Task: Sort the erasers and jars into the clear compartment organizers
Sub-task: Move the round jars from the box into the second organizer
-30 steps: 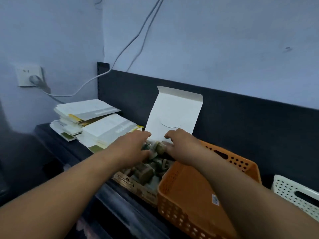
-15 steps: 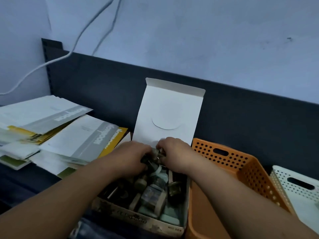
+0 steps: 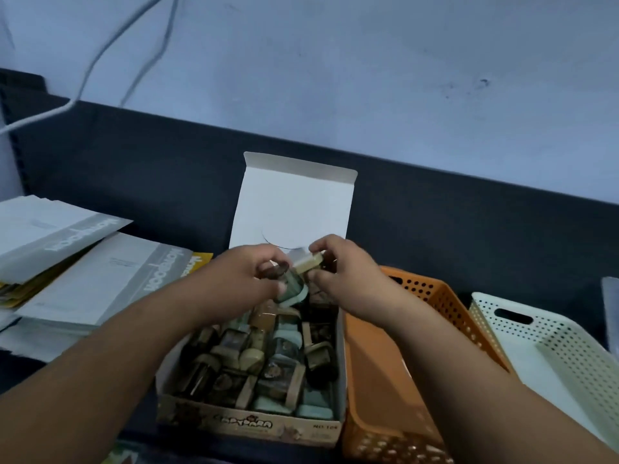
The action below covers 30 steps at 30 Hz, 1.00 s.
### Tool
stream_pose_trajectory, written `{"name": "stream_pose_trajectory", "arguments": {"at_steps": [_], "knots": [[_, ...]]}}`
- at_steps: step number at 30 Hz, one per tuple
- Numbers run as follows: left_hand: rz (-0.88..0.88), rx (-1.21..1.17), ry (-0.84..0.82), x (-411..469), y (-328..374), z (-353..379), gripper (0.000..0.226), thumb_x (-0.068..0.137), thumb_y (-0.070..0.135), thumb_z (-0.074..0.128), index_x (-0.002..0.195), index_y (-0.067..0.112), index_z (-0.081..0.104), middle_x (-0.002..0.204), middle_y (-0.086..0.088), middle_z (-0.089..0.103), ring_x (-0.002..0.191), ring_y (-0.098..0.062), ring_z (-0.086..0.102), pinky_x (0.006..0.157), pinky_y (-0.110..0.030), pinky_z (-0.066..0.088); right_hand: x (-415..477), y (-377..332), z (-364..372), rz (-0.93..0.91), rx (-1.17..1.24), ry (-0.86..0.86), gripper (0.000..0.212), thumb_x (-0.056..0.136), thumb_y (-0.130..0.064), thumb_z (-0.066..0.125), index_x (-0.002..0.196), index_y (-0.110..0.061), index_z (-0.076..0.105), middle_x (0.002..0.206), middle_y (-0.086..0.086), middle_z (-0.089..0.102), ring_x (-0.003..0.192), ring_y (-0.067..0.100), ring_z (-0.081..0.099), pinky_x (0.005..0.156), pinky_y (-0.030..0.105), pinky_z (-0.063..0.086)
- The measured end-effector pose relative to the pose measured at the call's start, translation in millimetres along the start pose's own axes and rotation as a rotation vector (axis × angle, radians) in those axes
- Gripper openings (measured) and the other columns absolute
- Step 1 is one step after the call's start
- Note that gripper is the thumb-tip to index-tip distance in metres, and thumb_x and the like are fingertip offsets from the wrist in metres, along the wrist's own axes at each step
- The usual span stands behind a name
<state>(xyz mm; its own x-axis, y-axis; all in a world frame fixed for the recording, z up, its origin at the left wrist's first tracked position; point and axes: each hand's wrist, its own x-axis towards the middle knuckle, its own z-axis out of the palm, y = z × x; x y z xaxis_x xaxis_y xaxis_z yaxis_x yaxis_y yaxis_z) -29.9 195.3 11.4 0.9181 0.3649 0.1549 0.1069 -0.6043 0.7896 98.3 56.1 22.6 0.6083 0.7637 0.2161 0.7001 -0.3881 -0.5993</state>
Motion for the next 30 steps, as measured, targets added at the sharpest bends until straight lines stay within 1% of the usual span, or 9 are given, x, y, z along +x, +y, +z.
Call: {"name": "stream_pose_trajectory", "arguments": {"at_steps": [4,7,11,15,17,22,24,27,30], "knots": [[0.005,-0.237,0.011,-4,36,13,0.026,0.094,0.013,0.056,0.114,0.026,0.063,0.101,0.002,0.065,0.09,-0.015,0.065,0.078,-0.032,0.058,-31,8,-28,0.024,0.125,0.17,0.028,0.089,-0.017,0.065,0.113,-0.024,0.053,0.105,-0.005,0.061,0.094,0.01,0.06,0.083,0.031,0.055],[-0.027,-0.408,-0.037,-7,53,25,0.025,0.096,0.008,0.051,0.117,0.019,0.06,0.106,-0.006,0.063,0.093,-0.018,0.066,0.074,-0.034,0.06,-49,12,-41,0.054,0.166,0.224,0.031,0.089,-0.017,0.066,0.115,-0.026,0.052,0.105,-0.007,0.063,0.095,0.008,0.061,0.083,0.026,0.054],[-0.005,-0.435,-0.058,-8,95,67,0.035,0.093,0.014,0.058,0.128,0.018,0.052,0.119,-0.006,0.06,0.104,-0.022,0.064,0.086,-0.042,0.056,-107,35,-78,0.099,0.22,0.325,0.038,0.089,-0.018,0.066,0.12,-0.033,0.049,0.104,-0.01,0.063,0.094,0.006,0.062,0.079,0.022,0.053],[0.083,-0.357,-0.044,-19,146,127,0.036,0.082,0.03,0.072,0.113,0.024,0.057,0.102,0.001,0.069,0.092,-0.015,0.068,0.081,-0.035,0.055,-175,67,-116,0.166,0.289,0.434,0.038,0.086,-0.01,0.066,0.115,-0.032,0.054,0.101,-0.007,0.065,0.092,0.007,0.065,0.085,0.032,0.056],[0.111,-0.39,-0.051,-30,175,166,0.032,0.081,0.024,0.073,0.109,0.019,0.059,0.097,-0.003,0.071,0.088,-0.016,0.069,0.079,-0.035,0.056,-211,86,-135,0.202,0.293,0.475,0.034,0.085,-0.009,0.065,0.11,-0.03,0.056,0.098,-0.005,0.066,0.088,0.01,0.066,0.082,0.033,0.057],[0.072,-0.552,-0.188,-60,246,271,0.01,0.088,0.014,0.063,0.096,0.02,0.065,0.102,-0.006,0.067,0.096,-0.019,0.064,0.08,-0.043,0.058,-313,137,-187,0.248,0.34,0.586,0.028,0.085,-0.005,0.066,0.095,-0.03,0.056,0.091,-0.01,0.067,0.079,-0.001,0.063,0.072,0.017,0.051],[0.071,-0.602,-0.249,-71,271,311,0.012,0.089,0.011,0.06,0.097,0.02,0.065,0.108,-0.005,0.063,0.1,-0.019,0.063,0.073,-0.042,0.059,-354,156,-205,0.287,0.333,0.632,0.027,0.084,-0.006,0.069,0.091,-0.029,0.056,0.092,-0.006,0.069,0.084,0.004,0.065,0.079,0.022,0.053],[0.103,-0.628,-0.328,-92,308,362,0.015,0.09,0.005,0.059,0.1,0.016,0.063,0.103,-0.007,0.063,0.086,-0.017,0.065,0.069,-0.036,0.06,-409,185,-229,0.352,0.298,0.709,0.023,0.081,-0.011,0.072,0.089,-0.027,0.057,0.097,0.005,0.069,0.092,0.02,0.066,0.088,0.04,0.054],[0.11,-0.644,-0.4,-110,342,408,0.013,0.089,0.01,0.063,0.1,0.017,0.06,0.092,-0.01,0.065,0.073,-0.023,0.068,0.06,-0.032,0.058,-462,211,-254,0.427,0.312,0.78,0.018,0.083,-0.016,0.07,0.09,-0.024,0.055,0.093,0.007,0.066,0.086,0.024,0.063,0.076,0.04,0.053]]}}
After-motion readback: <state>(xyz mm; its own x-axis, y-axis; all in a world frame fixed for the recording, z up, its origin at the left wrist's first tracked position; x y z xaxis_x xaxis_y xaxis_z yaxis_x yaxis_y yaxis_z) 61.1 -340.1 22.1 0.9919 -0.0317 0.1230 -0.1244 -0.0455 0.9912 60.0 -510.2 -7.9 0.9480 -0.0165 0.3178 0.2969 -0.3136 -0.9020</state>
